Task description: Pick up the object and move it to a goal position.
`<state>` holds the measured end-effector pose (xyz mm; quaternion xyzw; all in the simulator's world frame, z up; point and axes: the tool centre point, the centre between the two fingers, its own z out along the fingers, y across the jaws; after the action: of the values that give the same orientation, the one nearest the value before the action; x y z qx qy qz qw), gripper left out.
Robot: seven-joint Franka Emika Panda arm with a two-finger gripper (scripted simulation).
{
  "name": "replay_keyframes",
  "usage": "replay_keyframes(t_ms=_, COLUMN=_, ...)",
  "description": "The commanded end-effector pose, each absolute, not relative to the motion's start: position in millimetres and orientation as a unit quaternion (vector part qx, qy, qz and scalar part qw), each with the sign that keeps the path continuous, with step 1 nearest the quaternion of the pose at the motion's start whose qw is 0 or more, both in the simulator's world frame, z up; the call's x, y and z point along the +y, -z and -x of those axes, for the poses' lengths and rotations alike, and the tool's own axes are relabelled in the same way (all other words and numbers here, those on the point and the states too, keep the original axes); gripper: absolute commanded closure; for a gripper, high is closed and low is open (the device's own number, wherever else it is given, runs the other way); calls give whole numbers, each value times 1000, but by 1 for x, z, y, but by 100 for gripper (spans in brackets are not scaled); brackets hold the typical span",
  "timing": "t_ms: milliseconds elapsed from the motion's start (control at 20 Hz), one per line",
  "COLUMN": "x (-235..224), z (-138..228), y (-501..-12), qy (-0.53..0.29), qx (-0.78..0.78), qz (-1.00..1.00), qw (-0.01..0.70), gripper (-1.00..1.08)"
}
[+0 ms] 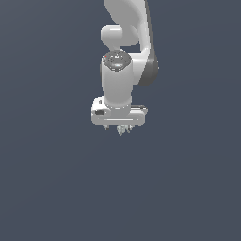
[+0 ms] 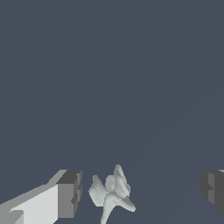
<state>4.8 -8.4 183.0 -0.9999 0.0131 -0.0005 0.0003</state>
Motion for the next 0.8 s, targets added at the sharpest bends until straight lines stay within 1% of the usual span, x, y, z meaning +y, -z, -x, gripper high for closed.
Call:
replay_keyframes(t_ms=0, x=-8, z=-5, y=-183, qy=0, qx=13, qz=1000, qw=0, gripper=-92)
replay_keyframes(t_ms=500, x=-25, z=-6, y=-185, qy=4, qx=5, qz=1000, qw=-1, gripper=-92)
replay_keyframes(t_ms=750, x=-25, z=-5, y=-184, qy=4, qx=4, qz=1000, qw=-1, gripper=-92)
